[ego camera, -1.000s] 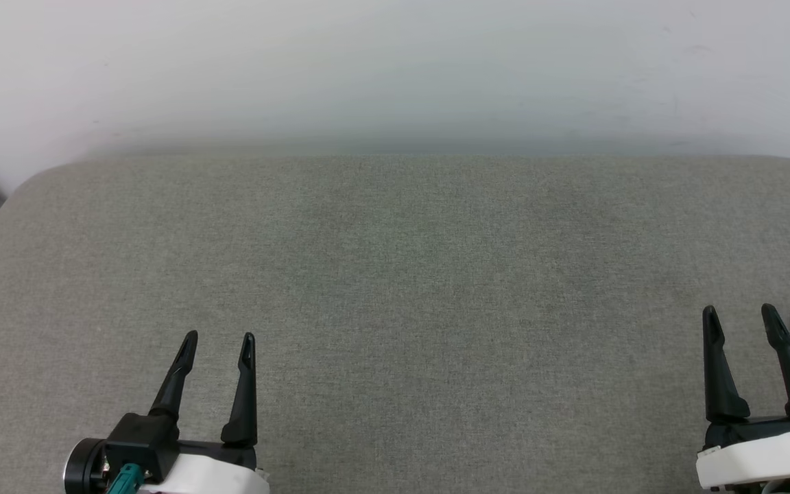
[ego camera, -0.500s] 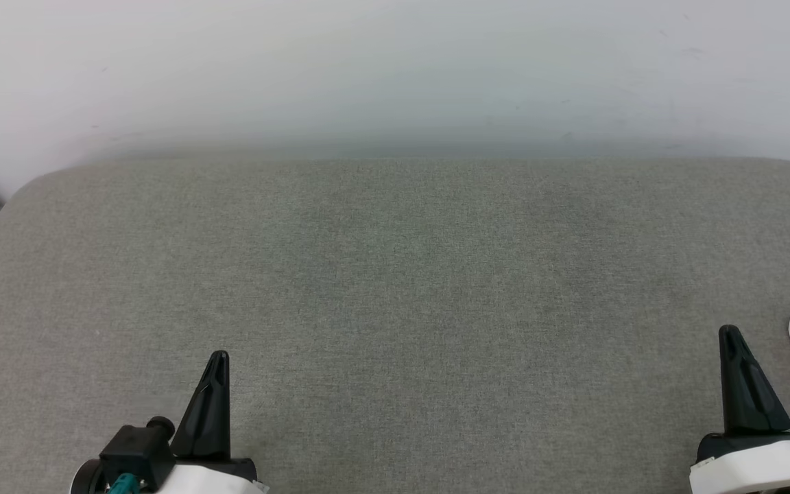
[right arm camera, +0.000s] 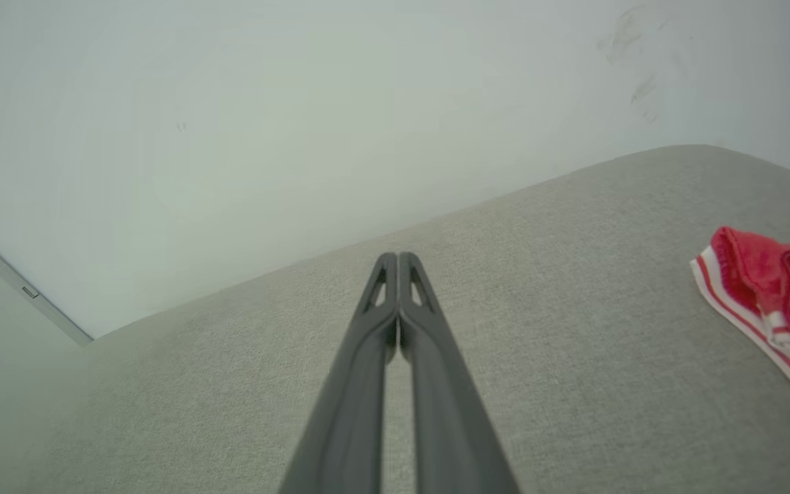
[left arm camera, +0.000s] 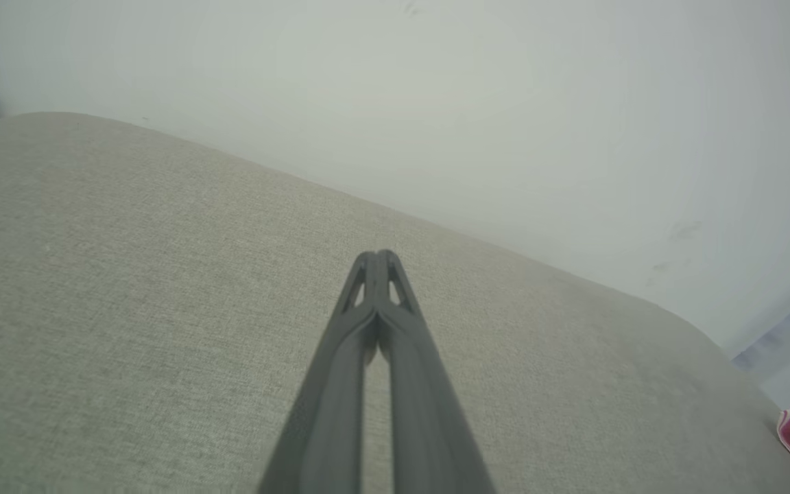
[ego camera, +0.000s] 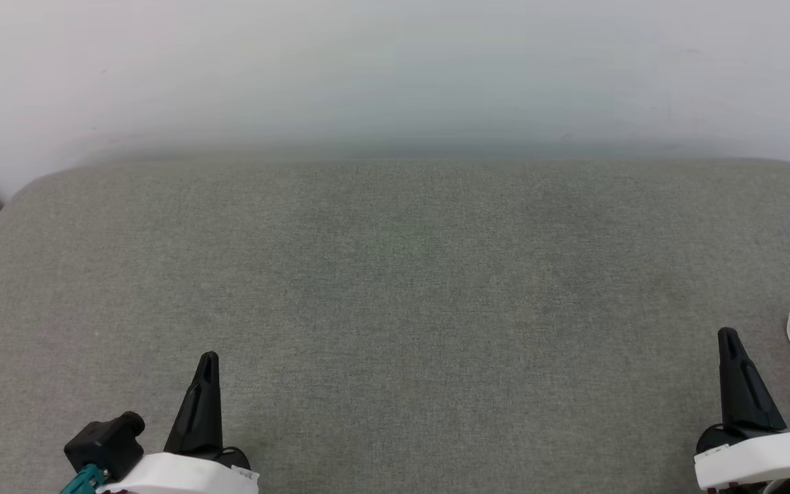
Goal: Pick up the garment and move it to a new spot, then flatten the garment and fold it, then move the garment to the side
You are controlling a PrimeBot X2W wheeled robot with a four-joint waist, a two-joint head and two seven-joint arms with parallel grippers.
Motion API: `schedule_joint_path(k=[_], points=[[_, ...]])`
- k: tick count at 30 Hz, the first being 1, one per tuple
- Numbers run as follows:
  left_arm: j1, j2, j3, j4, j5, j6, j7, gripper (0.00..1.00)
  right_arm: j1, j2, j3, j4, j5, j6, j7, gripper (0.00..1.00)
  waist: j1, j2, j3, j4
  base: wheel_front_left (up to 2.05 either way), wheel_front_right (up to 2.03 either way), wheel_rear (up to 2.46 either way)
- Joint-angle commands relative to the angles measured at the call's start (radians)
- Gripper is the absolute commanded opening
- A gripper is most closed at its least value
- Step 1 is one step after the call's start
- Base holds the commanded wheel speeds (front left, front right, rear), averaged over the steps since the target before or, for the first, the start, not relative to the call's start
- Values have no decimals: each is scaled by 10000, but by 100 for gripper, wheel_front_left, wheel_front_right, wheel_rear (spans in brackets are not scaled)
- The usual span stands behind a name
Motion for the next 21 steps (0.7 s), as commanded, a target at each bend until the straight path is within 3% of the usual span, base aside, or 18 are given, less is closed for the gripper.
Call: schedule_joint_path(k=[1,21], points=[[-292,91,30,-67,-414,-10,59,0,-288,6,-38,-64,417,1,80,0,0,0,-3,-2,0,0,0],[-676,186,158,356,-3607,-34,746,0,-644,149,-98,388,3409,0,814,0,0,0,-48,-36,0,0,0]])
